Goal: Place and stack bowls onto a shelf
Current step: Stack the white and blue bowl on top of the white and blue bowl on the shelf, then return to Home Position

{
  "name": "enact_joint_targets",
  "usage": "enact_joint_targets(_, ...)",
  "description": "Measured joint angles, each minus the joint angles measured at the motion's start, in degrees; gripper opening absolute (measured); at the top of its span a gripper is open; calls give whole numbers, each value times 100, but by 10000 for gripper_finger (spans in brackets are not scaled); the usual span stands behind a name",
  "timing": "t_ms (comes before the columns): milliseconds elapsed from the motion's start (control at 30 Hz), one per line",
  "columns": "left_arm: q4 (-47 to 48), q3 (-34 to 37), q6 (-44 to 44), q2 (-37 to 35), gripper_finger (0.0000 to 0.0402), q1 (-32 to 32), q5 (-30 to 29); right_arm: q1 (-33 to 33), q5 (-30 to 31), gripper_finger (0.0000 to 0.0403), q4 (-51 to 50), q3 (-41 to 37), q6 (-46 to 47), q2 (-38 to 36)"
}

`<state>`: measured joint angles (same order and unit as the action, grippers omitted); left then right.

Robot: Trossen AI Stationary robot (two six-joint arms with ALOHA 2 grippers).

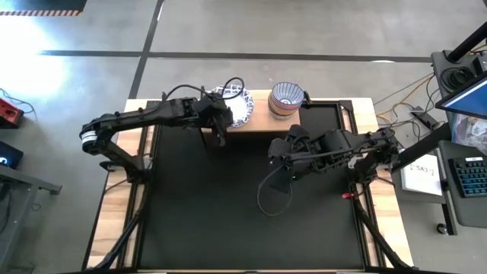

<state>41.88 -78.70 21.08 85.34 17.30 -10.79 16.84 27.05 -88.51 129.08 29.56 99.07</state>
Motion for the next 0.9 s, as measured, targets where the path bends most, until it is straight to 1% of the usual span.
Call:
enact_joint_targets(133, 180, -112, -88, -23, 129, -5, 111, 0, -9, 224, 0, 0, 0, 0)
enact_joint_targets(267, 474, -374, -242, -35, 166, -47, 157, 0, -48, 224, -2, 0, -3, 0)
enact_joint_targets(333, 658, -537, -398, -48, 180, -66, 306, 0, -48, 224, -9, 0, -13, 0)
enact_joint_targets(467, 884, -661, -754, -267, 192, -64, 341, 0, -46, 224, -157, -6, -208, 0)
enact_joint_targets(667, 886, -514, -1138, -1095, 194, -66, 348, -52, -50, 224, -128, -17, -1161, -75)
enact_joint_targets(900, 862, -123, -1631, -2417, 194, -306, 349, -245, -44, 224, -79, -98, -1538, -336)
